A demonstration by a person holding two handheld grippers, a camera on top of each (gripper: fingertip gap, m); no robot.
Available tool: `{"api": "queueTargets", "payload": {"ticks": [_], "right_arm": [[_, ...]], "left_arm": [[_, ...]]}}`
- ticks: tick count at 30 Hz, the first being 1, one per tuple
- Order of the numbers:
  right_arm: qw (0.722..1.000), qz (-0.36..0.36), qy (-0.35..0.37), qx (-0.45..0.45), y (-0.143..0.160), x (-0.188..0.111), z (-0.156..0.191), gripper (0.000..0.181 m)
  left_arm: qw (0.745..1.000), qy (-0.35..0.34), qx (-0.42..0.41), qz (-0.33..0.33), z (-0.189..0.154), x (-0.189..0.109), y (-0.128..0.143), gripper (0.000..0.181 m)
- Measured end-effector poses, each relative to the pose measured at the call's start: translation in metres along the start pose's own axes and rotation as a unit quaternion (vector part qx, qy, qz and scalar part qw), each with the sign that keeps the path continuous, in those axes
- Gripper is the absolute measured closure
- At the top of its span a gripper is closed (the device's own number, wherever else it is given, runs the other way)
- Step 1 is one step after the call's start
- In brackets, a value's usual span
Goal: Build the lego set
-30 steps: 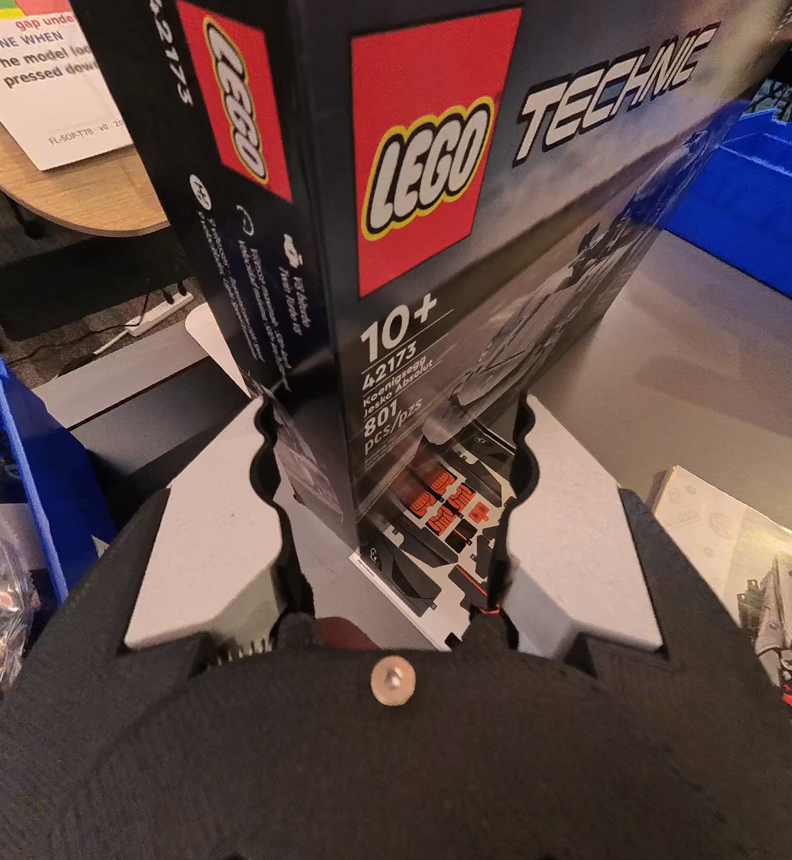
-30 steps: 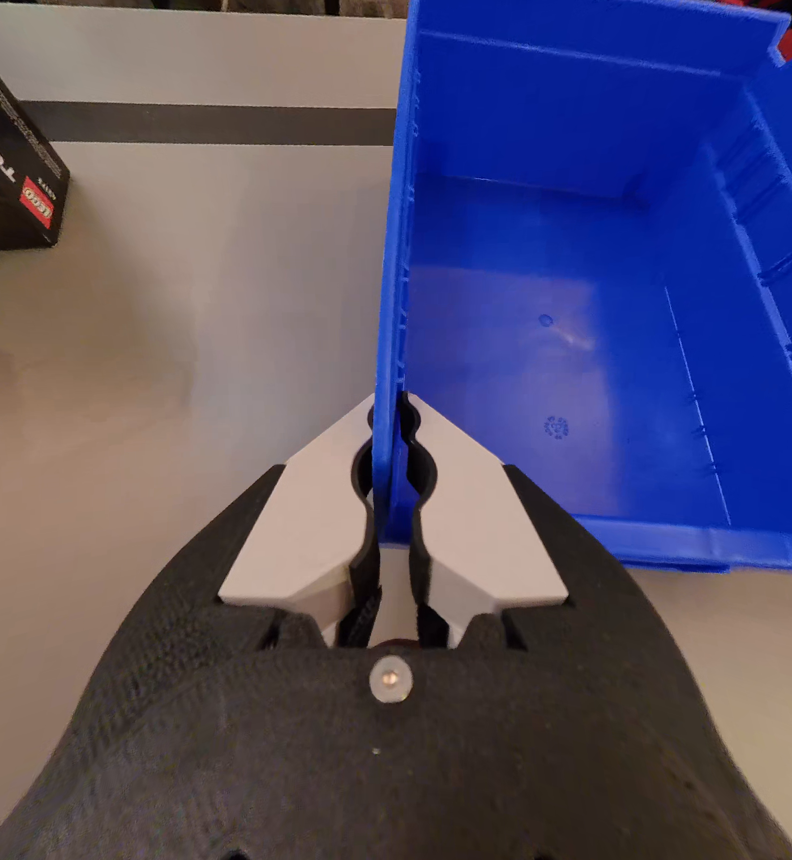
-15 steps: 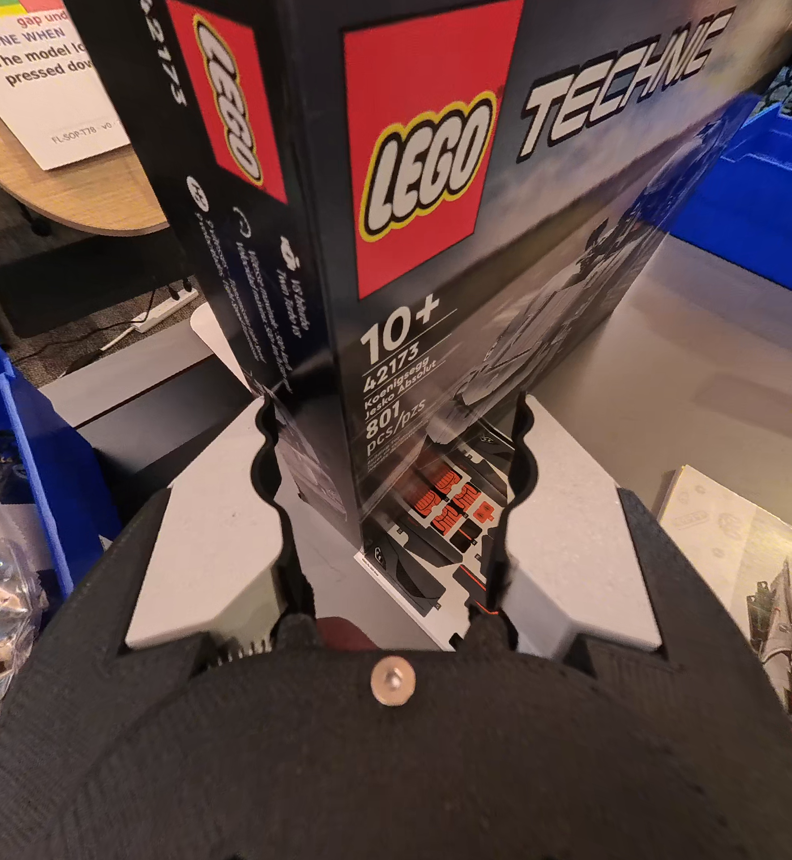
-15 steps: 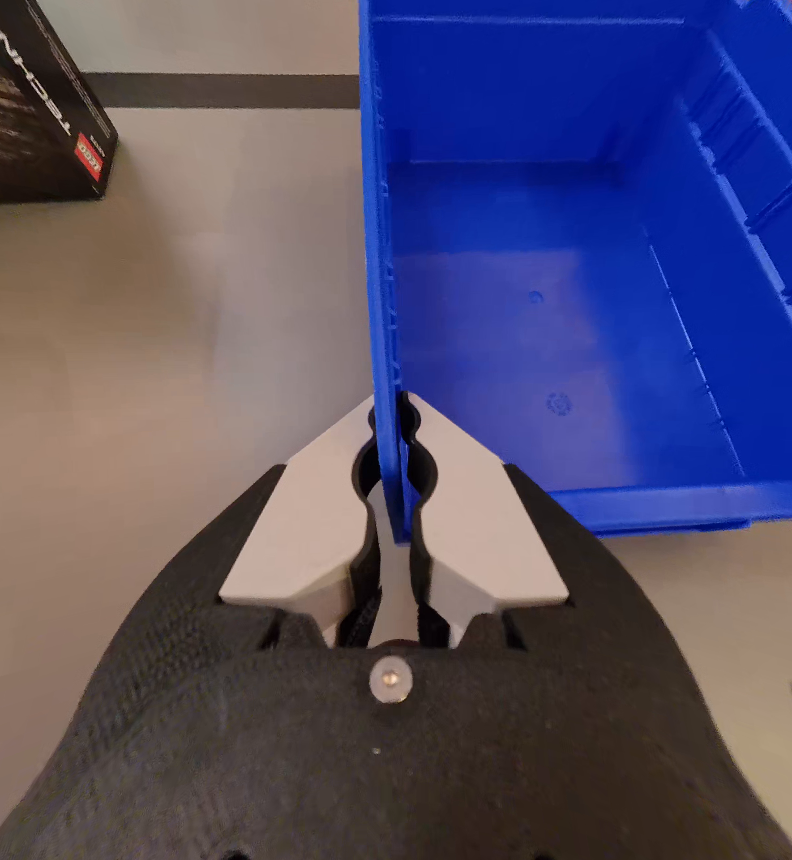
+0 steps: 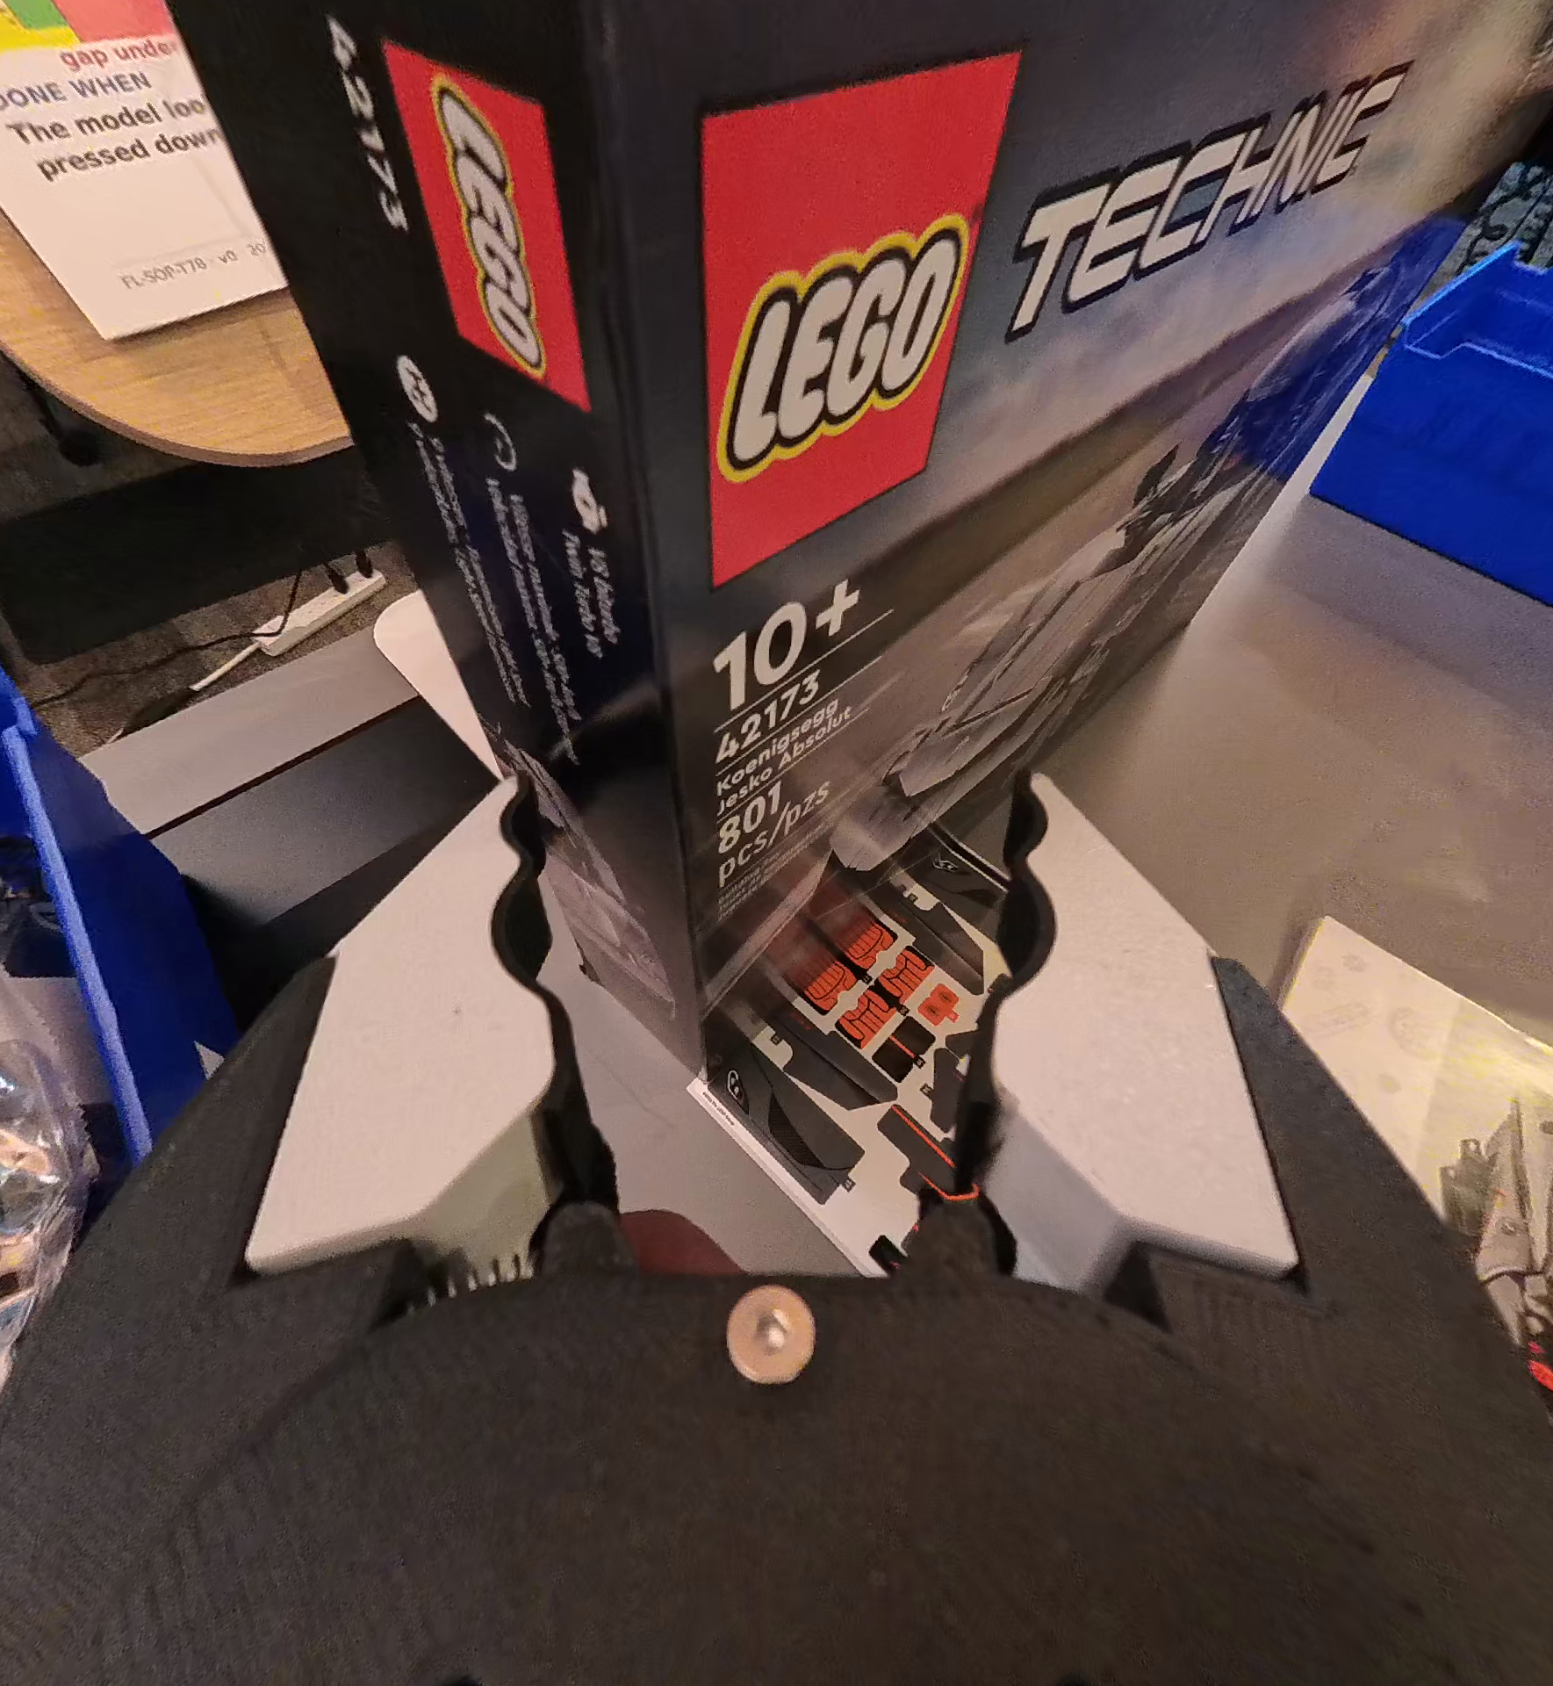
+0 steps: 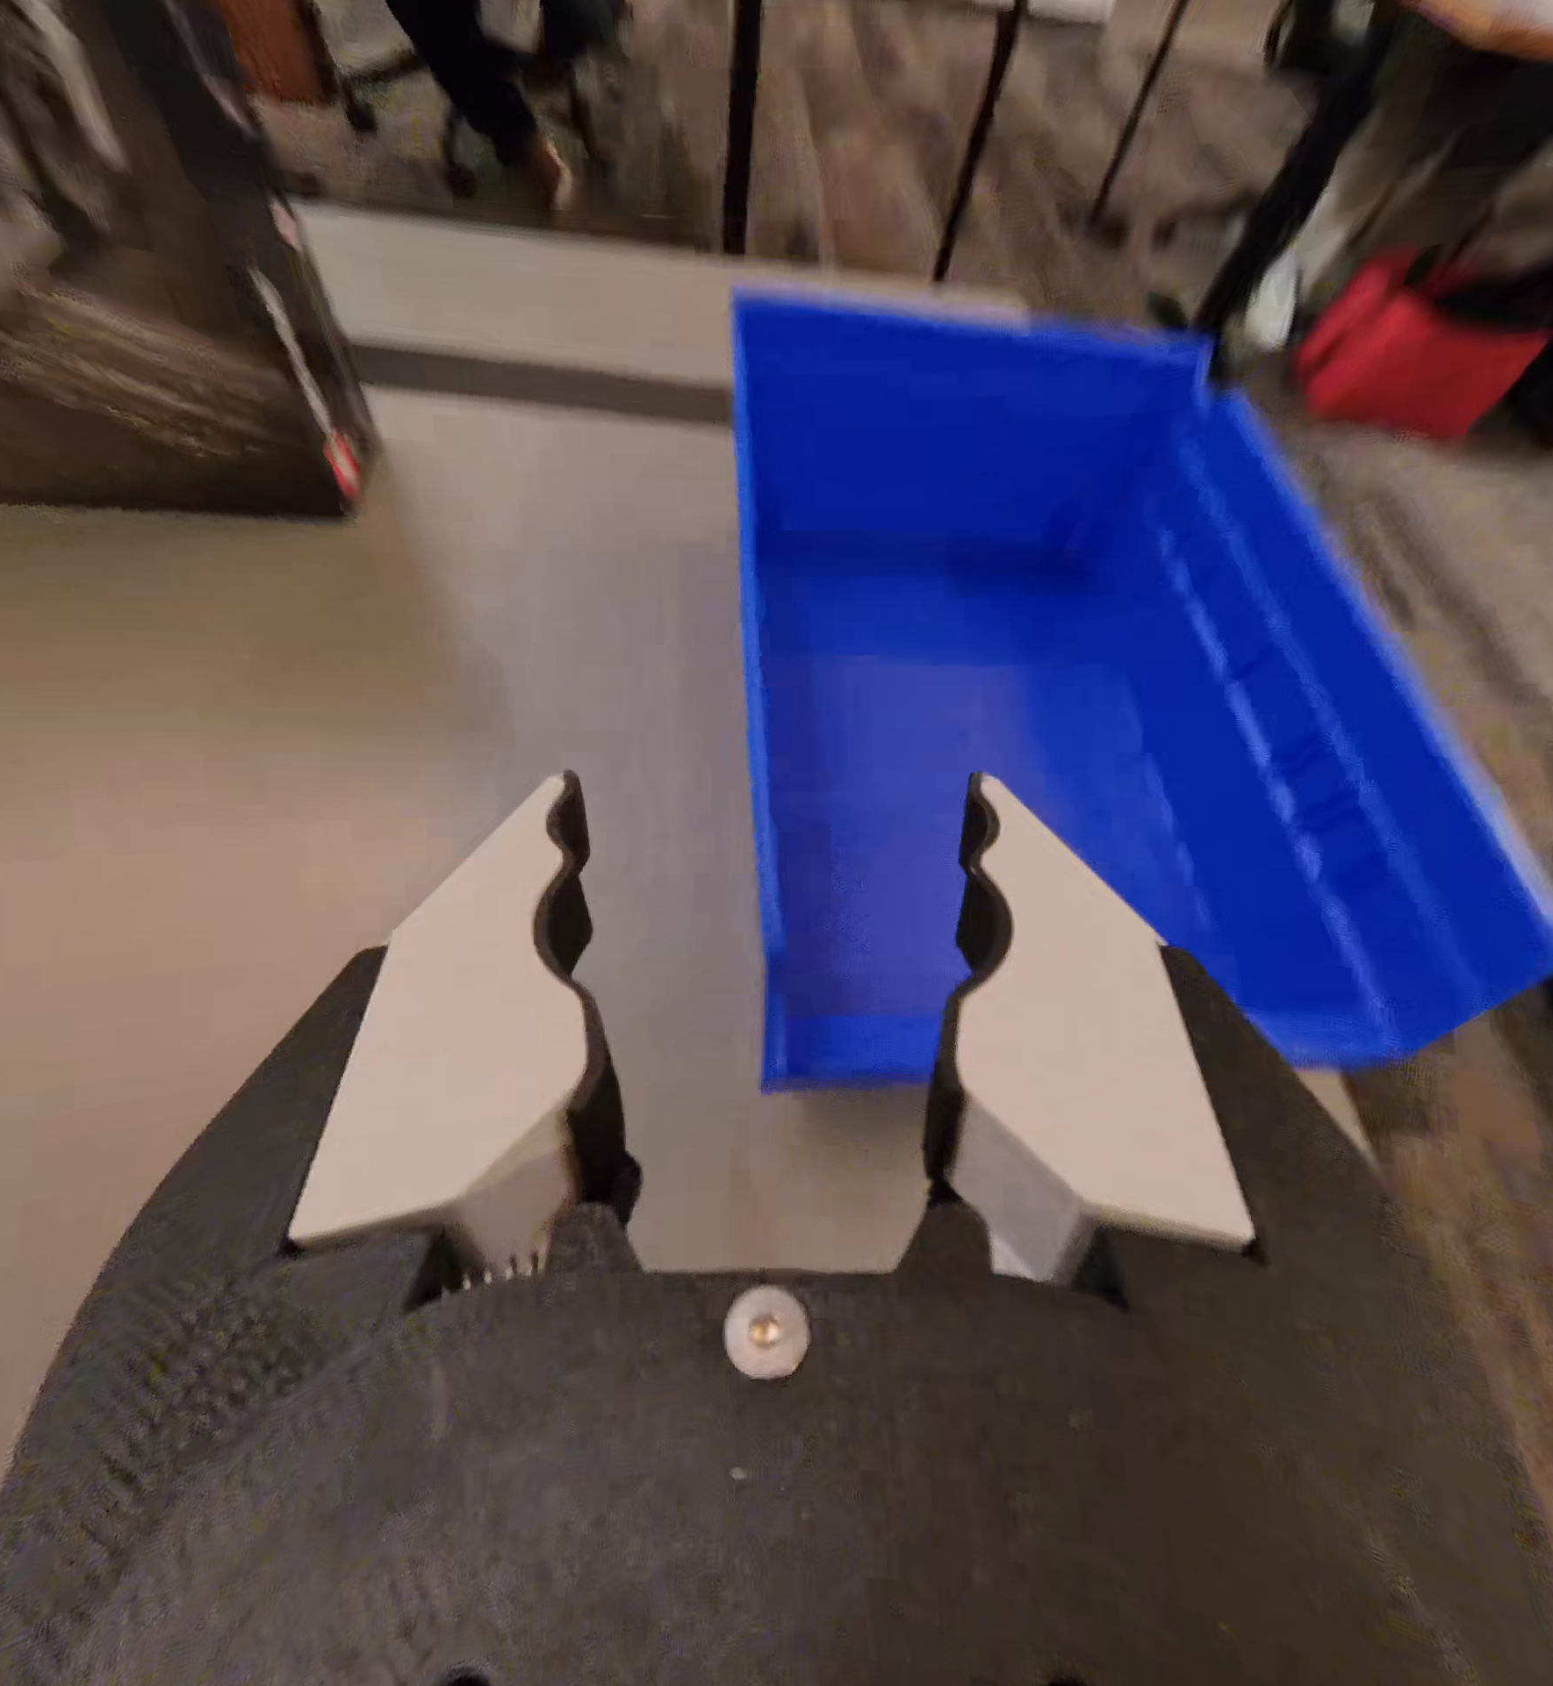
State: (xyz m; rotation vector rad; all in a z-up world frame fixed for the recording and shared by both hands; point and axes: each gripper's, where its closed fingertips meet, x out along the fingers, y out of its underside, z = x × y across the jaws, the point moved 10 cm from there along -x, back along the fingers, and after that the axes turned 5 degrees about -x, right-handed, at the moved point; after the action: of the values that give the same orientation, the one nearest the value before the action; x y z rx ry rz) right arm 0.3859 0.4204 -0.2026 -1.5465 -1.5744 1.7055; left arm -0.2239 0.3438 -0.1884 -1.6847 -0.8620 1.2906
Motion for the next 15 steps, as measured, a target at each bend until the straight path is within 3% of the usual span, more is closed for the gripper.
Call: {"api": "queueTargets", "payload": {"ticks": [2, 4, 5, 8, 11, 13, 15], "right_arm": [[0.996, -0.046, -0.067, -0.022, -0.042, -0.005, 0.015, 0.101], [0.988, -0.07, -0.124, -0.056, -0.089, 0.01, 0.036, 0.093], [0.984, -0.078, -0.141, -0.078, -0.111, 0.024, 0.047, 0.082], [0.963, -0.073, -0.228, -0.122, -0.163, 0.082, 0.082, 0.084], [0.924, -0.027, -0.369, -0.101, -0.187, 0.145, 0.113, 0.09], [0.919, -0.027, -0.381, -0.1, -0.197, 0.17, 0.12, 0.078], [0.919, -0.027, -0.381, -0.101, -0.206, 0.181, 0.115, 0.086]], "left_arm": [[1.0, 0.002, 0.0, -0.003, 0.0, 0.0, -0.002, 0.083], [1.0, -0.002, 0.002, -0.002, -0.001, 0.002, -0.004, 0.083], [1.0, -0.004, 0.001, -0.001, -0.001, 0.003, -0.005, 0.083], [1.0, -0.009, -0.005, -0.003, -0.003, 0.006, -0.006, 0.086], [1.0, -0.007, -0.009, -0.007, -0.005, 0.007, -0.007, 0.094], [1.0, -0.014, -0.003, -0.003, -0.006, 0.008, -0.008, 0.093], [1.0, -0.019, 0.005, -0.001, -0.008, 0.011, -0.01, 0.093]]}}
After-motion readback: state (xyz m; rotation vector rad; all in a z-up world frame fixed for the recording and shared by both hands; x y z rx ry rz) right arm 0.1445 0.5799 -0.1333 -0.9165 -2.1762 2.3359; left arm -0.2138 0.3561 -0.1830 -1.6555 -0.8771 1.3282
